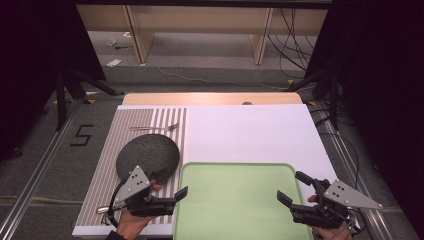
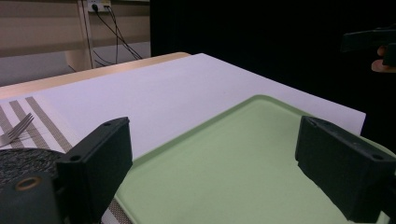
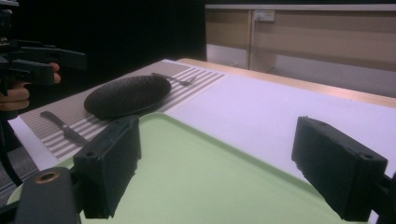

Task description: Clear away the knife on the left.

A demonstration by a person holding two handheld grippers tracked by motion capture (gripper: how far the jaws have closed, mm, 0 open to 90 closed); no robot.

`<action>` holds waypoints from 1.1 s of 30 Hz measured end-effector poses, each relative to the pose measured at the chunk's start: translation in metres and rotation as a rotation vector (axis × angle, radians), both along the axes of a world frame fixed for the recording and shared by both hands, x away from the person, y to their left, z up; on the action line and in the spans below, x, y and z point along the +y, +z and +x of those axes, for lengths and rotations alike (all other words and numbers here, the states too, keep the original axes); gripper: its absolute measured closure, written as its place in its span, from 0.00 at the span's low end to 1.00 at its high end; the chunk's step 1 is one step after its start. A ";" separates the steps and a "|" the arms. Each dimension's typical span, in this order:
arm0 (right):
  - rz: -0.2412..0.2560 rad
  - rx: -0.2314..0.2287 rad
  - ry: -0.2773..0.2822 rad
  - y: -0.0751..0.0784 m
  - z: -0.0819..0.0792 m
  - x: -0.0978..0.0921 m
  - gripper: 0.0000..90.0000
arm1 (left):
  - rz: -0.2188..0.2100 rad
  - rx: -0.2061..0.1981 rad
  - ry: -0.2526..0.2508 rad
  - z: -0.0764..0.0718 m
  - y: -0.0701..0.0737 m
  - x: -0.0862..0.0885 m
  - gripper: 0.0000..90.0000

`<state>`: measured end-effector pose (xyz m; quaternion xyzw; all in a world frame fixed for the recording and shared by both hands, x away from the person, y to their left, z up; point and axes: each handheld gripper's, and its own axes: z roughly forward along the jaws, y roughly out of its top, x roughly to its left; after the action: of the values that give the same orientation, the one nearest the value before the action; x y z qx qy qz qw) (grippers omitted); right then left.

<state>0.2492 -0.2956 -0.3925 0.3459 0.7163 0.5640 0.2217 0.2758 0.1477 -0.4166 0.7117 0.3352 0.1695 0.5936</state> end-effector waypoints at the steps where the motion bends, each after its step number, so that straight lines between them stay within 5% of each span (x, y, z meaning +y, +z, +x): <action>1: 0.000 0.001 0.000 0.000 0.000 0.000 0.18 | 0.000 0.001 -0.001 0.000 0.000 0.000 0.12; 8: 0.001 0.001 0.000 0.000 0.000 0.000 0.18 | 0.011 0.007 -0.016 0.001 0.000 0.000 0.12; 19: 0.000 0.003 -0.002 -0.001 0.001 0.000 0.18 | 0.056 0.070 -0.084 0.008 0.005 -0.001 0.13; 23: -0.002 0.004 -0.002 -0.001 0.000 0.000 0.18 | 0.112 0.128 -0.132 0.012 0.006 -0.003 0.13; 33: -0.003 0.004 -0.001 -0.001 0.001 0.000 0.18 | 0.265 0.170 -0.185 0.012 0.007 -0.005 0.14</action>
<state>0.2499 -0.2953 -0.3937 0.3471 0.7174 0.5623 0.2208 0.2876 0.1432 -0.4098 0.8232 0.2921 0.0960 0.4772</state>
